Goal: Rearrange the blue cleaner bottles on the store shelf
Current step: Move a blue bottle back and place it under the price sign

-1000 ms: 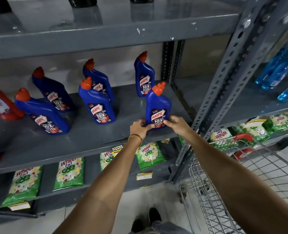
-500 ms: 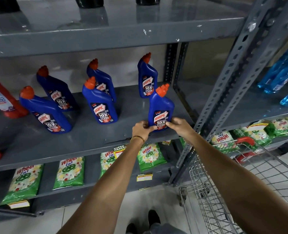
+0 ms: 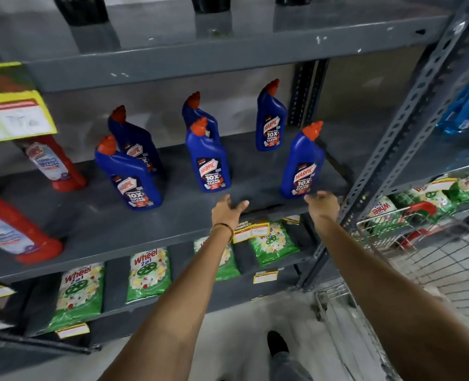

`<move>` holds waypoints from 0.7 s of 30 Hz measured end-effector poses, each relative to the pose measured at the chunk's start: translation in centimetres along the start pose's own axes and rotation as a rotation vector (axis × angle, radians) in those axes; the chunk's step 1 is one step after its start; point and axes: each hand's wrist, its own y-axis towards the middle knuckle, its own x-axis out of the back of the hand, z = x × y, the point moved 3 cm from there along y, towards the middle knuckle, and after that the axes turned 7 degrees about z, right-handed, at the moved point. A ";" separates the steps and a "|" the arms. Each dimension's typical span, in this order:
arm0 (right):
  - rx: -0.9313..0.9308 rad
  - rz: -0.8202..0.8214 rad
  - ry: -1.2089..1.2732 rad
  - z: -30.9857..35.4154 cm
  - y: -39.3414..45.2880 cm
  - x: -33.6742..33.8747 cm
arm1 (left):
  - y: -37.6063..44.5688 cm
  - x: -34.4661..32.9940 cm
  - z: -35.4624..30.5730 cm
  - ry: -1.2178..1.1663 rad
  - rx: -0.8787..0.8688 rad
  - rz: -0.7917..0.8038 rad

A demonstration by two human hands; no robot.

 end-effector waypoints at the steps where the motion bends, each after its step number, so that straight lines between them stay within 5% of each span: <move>1: 0.010 -0.010 0.008 0.2 -1.1 -0.7 | -0.1 1.1 0.6 0.003 0.005 -0.016; 13: 0.188 0.401 0.032 5.4 -4.8 -11.2 | 1.4 8.8 2.9 -0.129 0.093 -0.189; 21: 0.232 0.620 0.118 8.3 -2.3 -16.3 | 4.8 9.0 2.4 -0.118 0.075 -0.084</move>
